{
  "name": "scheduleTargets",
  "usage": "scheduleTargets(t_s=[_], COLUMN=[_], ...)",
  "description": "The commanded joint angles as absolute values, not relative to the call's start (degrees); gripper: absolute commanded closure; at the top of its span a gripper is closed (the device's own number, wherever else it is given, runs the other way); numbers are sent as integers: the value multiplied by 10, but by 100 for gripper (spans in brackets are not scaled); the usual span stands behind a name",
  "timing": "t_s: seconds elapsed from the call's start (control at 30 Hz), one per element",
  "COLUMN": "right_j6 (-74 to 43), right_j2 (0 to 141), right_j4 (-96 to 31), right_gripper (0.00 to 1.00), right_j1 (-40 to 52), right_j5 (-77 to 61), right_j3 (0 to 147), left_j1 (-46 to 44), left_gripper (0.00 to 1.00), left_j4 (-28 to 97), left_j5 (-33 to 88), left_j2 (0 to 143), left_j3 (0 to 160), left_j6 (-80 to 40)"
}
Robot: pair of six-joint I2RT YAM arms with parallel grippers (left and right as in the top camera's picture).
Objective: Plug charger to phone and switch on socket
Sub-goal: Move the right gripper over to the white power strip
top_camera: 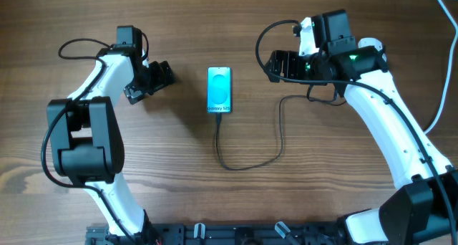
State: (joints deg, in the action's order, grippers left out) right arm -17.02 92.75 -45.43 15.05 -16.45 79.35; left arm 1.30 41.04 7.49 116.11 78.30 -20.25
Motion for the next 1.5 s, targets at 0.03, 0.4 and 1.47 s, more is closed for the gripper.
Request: scheduleTargets(t_s=[0.03, 0.4, 1.47], right_j6=[-220, -240, -240], right_j2=[934, 933, 1162], right_j4=[-452, -650, -780], right_gripper=[0, 0, 0], right_j1=[148, 125, -170], right_j5=[-192, -2, 97], right_j3=[791, 1058, 1203], left_j1=[14, 14, 14], left_gripper=[0, 0, 0], left_j4=[409, 409, 407], left_j5=[69, 69, 69], left_j2=[1151, 1151, 1151], left_j3=[776, 776, 776], left_j6=[-199, -199, -199])
